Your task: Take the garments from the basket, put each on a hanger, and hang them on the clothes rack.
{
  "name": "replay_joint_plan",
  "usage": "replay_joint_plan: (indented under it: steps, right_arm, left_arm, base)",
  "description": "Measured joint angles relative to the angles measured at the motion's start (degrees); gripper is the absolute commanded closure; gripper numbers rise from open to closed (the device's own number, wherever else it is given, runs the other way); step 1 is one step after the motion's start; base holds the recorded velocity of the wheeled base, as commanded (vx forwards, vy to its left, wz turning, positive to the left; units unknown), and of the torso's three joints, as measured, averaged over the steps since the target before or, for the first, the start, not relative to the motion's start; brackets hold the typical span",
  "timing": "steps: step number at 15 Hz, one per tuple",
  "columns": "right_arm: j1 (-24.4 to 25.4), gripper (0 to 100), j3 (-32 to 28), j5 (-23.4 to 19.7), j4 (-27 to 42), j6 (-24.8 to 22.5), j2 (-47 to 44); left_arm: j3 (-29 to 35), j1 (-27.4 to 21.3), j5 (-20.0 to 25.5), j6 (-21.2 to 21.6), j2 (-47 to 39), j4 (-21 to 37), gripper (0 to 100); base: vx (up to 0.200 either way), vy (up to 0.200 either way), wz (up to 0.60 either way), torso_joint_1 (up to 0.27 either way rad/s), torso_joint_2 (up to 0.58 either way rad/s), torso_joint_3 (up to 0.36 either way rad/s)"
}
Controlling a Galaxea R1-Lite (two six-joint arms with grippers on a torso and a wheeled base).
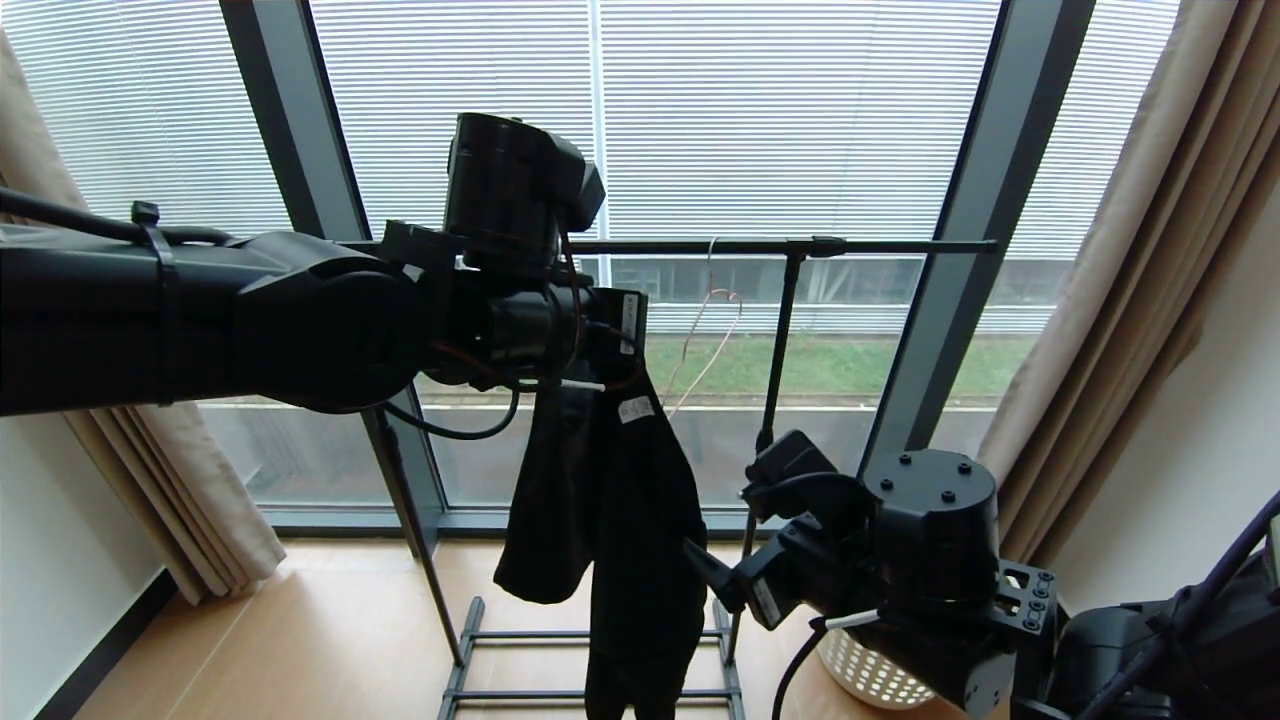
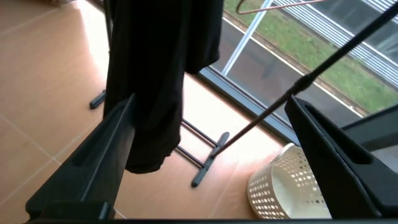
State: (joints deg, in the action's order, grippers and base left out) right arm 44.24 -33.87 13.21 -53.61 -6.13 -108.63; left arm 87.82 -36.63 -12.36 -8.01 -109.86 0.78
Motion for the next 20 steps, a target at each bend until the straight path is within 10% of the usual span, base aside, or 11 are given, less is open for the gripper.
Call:
replay_joint_plan:
  steps: [20]
  right_arm:
    - [-8.14, 0, -4.23, -2.0, -8.84, 2.22, -5.14]
  left_arm:
    - [-2.13, -4.62, -1.84, 0.13, 1.26, 0.01, 100]
  base:
    - [0.0, 0.0, 0.0, 0.0, 0.0, 0.0]
